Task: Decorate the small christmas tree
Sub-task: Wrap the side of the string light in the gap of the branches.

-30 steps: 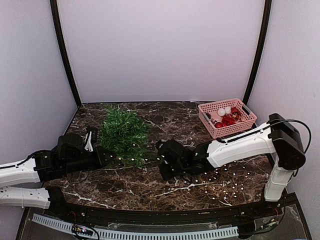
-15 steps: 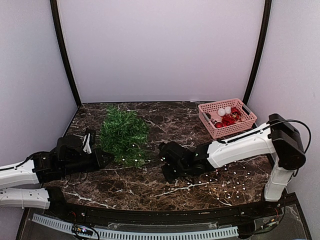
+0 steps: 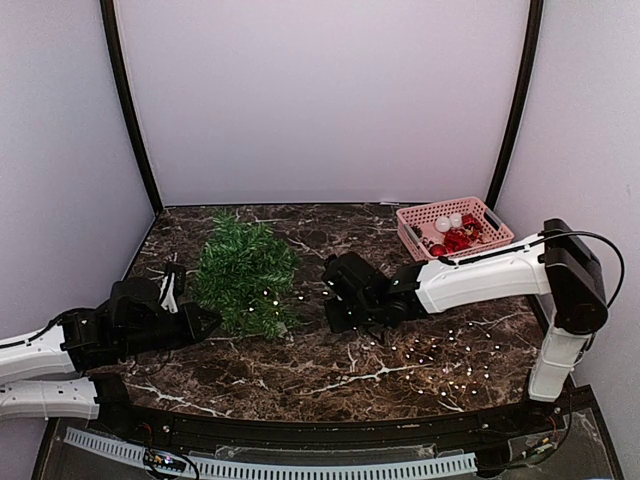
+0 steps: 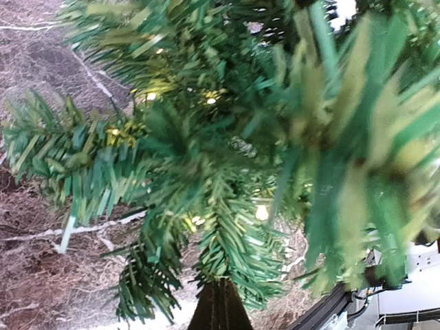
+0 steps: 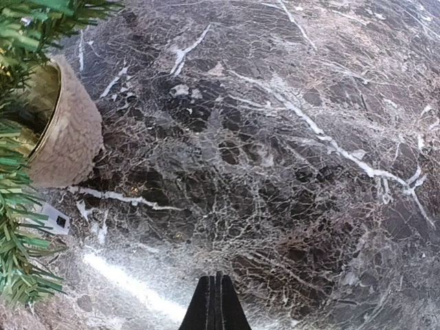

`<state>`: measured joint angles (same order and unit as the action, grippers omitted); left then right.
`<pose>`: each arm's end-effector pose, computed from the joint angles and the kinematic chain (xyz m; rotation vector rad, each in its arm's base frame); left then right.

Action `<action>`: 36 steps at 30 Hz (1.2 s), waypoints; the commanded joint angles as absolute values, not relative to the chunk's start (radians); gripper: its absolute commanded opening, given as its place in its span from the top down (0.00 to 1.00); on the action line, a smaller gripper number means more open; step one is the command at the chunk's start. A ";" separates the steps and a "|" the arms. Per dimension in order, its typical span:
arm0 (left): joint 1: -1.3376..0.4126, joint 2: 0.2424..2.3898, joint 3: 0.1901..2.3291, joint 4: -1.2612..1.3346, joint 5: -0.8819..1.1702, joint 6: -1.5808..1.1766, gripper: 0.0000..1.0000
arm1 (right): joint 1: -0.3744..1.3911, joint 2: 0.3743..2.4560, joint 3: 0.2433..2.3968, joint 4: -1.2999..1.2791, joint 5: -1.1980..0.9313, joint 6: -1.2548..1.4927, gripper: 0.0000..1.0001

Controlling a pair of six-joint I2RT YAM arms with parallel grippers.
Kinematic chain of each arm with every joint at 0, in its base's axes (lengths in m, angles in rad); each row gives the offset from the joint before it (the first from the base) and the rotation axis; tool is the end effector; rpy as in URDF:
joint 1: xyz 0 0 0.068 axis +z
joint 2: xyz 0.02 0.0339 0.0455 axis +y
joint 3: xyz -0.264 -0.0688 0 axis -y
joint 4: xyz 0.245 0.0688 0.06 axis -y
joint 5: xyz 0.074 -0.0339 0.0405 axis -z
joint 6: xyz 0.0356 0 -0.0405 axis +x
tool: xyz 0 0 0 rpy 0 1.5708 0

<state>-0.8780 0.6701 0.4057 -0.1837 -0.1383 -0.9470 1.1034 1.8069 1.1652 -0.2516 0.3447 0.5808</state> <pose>0.1083 -0.1228 0.2240 -0.1690 2.1610 -0.9854 0.1825 0.3350 0.1878 -0.4818 2.3763 0.3556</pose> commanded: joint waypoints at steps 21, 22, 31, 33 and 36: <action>-0.776 0.703 0.404 -0.240 -0.175 -0.763 1.00 | 1.201 1.812 1.104 -0.170 0.268 0.641 1.00; -0.773 0.702 0.413 -0.250 -0.184 -0.748 1.00 | 1.201 1.817 1.108 -0.167 0.268 0.642 1.00; -0.768 0.638 0.458 -0.342 -0.165 -0.722 0.60 | 1.201 1.848 1.144 -0.111 0.225 0.639 1.00; -0.767 0.607 0.455 -0.351 -0.126 -0.735 0.51 | 1.201 1.847 1.142 -0.104 0.220 0.640 1.00; -0.767 0.559 0.443 -0.334 -0.045 -0.770 0.44 | 1.201 1.843 1.132 -0.094 0.216 0.640 1.00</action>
<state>-0.7719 0.6117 0.4274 -0.3134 -0.1417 -0.7422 1.1980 1.8404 1.1164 -0.1516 0.2283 0.6304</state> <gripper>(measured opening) 0.527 0.006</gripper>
